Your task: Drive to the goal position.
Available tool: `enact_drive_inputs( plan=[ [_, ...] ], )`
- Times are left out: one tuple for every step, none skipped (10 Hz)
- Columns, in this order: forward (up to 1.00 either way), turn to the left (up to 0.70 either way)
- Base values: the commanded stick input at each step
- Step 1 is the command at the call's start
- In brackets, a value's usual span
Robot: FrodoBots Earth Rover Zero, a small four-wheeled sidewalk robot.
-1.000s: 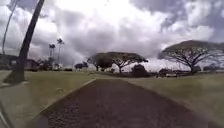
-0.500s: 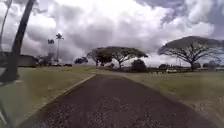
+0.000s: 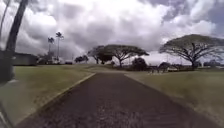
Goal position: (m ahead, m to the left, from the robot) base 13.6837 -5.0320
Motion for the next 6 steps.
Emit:
enact_drive_inputs(
  plan=[
    [0.70,-0.01],
    [0.70,-0.02],
    [0.70,-0.01],
    [0.70,-0.01],
    [0.70,-0.02],
    [0.70,-0.01]
  ],
)
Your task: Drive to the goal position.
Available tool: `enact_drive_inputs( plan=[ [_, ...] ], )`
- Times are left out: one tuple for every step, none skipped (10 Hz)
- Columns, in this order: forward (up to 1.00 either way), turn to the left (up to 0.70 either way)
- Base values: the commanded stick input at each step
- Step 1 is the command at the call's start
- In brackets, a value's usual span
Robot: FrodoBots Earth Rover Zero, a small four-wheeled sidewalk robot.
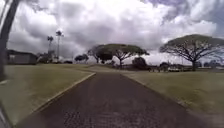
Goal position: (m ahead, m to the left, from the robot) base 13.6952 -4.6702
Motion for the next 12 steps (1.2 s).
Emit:
enact_drive_inputs(
  plan=[
    [0.70,0.00],
    [0.70,-0.01],
    [0.70,-0.01],
    [0.70,-0.02],
    [0.70,-0.02],
    [0.70,-0.02],
    [0.70,-0.02],
    [0.70,-0.01],
    [0.70,-0.01],
    [0.70,-0.01],
    [0.70,0.00],
    [0.70,0.00]
  ],
)
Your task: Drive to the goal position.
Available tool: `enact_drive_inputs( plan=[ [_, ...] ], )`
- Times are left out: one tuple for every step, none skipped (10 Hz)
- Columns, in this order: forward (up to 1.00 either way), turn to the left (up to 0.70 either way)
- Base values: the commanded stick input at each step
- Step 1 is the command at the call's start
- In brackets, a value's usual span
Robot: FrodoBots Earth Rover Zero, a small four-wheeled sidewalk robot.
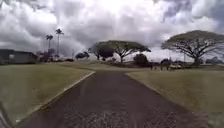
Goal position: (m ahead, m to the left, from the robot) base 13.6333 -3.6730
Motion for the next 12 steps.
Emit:
enact_drive_inputs(
  plan=[
    [0.70,0.00],
    [0.70,0.00],
    [0.70,0.00],
    [0.70,0.00],
    [0.70,0.00],
    [0.70,0.01],
    [0.70,0.11],
    [0.70,0.27],
    [0.70,0.34],
    [0.70,0.33],
    [0.70,0.30],
    [0.70,0.04]
  ],
)
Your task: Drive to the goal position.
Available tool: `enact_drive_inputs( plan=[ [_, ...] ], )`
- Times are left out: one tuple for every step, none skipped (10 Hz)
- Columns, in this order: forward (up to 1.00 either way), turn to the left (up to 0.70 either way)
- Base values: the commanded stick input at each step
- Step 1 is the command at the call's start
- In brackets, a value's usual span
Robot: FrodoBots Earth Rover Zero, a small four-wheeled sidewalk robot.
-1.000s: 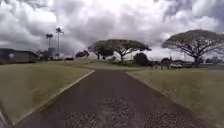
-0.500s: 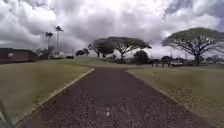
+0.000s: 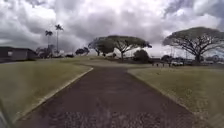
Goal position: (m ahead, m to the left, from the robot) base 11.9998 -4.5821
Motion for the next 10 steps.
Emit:
enact_drive_inputs(
  plan=[
    [0.70,0.00],
    [0.70,0.00],
    [0.70,0.00],
    [0.70,0.00],
    [0.70,0.00],
    [0.70,0.00],
    [0.70,0.00],
    [0.70,0.00],
    [0.70,0.00],
    [0.70,0.00]
  ],
)
